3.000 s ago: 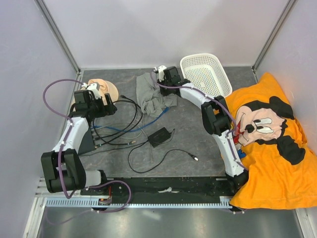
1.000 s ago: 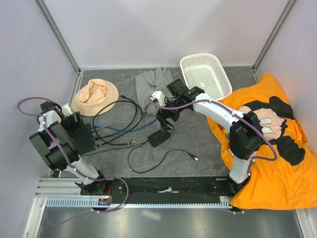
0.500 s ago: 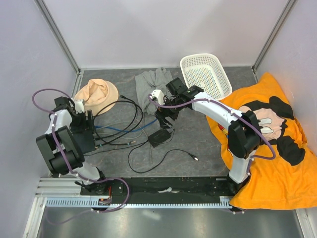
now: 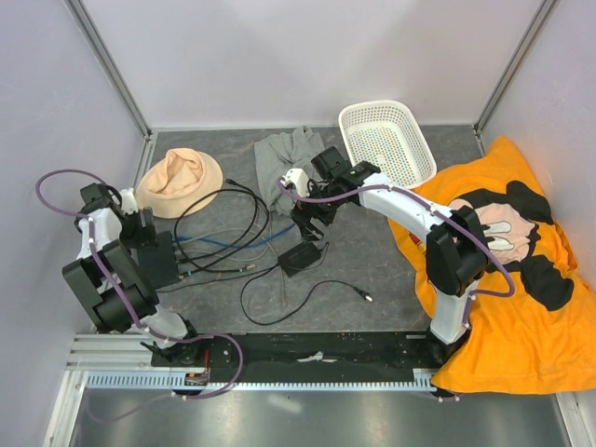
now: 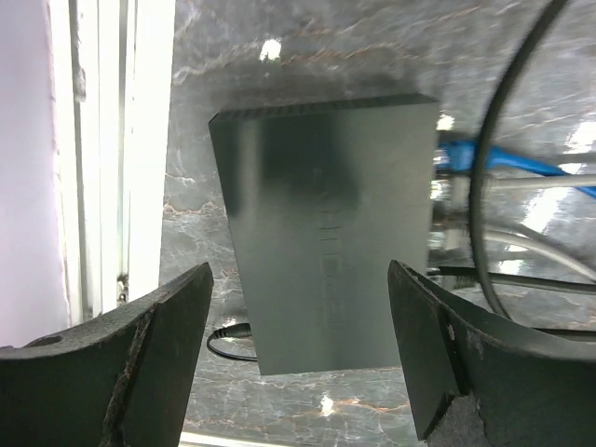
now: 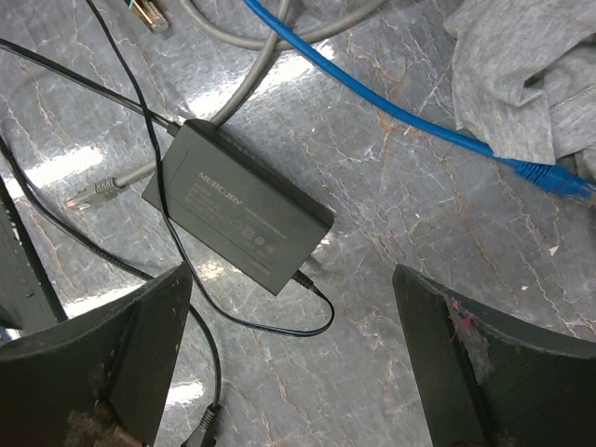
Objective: Pull the plug from the switch port
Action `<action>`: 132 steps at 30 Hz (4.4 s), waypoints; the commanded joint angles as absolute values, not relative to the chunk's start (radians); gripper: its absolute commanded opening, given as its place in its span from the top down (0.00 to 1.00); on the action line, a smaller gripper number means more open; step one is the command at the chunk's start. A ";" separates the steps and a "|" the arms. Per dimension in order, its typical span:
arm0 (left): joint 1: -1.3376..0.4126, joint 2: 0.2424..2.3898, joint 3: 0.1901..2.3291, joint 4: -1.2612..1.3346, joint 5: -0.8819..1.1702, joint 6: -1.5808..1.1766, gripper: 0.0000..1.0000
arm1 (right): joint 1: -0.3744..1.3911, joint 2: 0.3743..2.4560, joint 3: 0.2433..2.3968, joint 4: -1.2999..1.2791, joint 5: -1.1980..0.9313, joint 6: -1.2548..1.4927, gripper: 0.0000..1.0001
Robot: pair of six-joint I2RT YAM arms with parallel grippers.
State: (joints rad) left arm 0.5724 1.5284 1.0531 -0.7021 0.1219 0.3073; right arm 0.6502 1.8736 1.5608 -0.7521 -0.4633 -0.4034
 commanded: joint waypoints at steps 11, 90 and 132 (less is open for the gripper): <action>0.591 1.647 0.994 -0.644 0.139 0.347 0.17 | 0.650 1.884 1.591 -0.716 -0.459 -0.376 0.02; -0.069 1.865 1.049 -0.566 0.606 -0.317 0.20 | 0.578 1.917 1.663 -0.876 -0.239 -0.508 0.02; 0.226 1.684 1.028 -0.709 0.753 0.305 0.22 | 0.950 2.264 1.907 -0.617 -0.333 -0.199 1.00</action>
State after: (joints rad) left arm 0.2268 1.6798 1.0210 -0.7048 0.6422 0.1825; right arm 0.9283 2.2555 1.8809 -0.6254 -0.2882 -0.1650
